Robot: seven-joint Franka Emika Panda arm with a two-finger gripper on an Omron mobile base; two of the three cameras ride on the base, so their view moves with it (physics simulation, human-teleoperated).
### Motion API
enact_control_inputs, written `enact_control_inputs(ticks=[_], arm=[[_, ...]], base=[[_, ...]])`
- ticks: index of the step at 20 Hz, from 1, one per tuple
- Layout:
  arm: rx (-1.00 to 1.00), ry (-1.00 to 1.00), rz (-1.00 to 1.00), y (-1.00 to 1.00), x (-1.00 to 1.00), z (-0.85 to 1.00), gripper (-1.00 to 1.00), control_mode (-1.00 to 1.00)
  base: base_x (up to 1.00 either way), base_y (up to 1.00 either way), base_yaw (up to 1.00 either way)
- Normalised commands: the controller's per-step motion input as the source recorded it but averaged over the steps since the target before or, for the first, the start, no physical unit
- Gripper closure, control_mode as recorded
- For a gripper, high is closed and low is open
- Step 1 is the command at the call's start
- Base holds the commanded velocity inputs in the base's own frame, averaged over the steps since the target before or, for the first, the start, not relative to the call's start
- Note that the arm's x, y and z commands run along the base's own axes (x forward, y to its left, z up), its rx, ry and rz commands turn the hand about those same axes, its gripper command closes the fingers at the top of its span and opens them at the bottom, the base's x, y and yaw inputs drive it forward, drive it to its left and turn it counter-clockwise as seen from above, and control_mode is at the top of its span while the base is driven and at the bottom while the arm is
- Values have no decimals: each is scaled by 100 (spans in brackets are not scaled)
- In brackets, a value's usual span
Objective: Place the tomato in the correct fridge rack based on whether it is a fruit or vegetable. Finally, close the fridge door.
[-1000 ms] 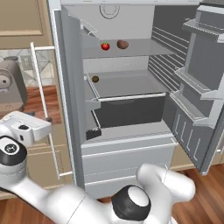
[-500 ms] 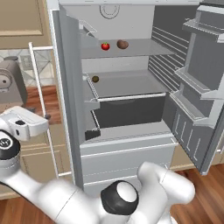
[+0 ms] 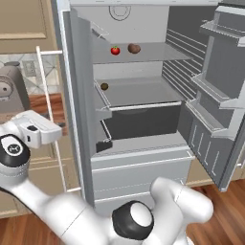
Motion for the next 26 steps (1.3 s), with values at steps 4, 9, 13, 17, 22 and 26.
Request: enact_control_inputs(ticks=[4, 9, 13, 17, 22, 26], arm=[[0, -2, 0, -71, 6, 3, -100, -100], [0, -1, 0, -67, 15, 5, -100, -100], [1, 0, 0, -68, 25, 11, -100, -100], [3, -1, 0, -64, 25, 16, -100, -100], [5, 0, 0, -51, 48, 18, -100, -100], [3, 0, 0, -52, 46, 12, -100, -100]], base=[[0, 0, 0], [0, 0, 0], [0, 0, 0], [0, 0, 0], [0, 0, 0], [0, 0, 0]])
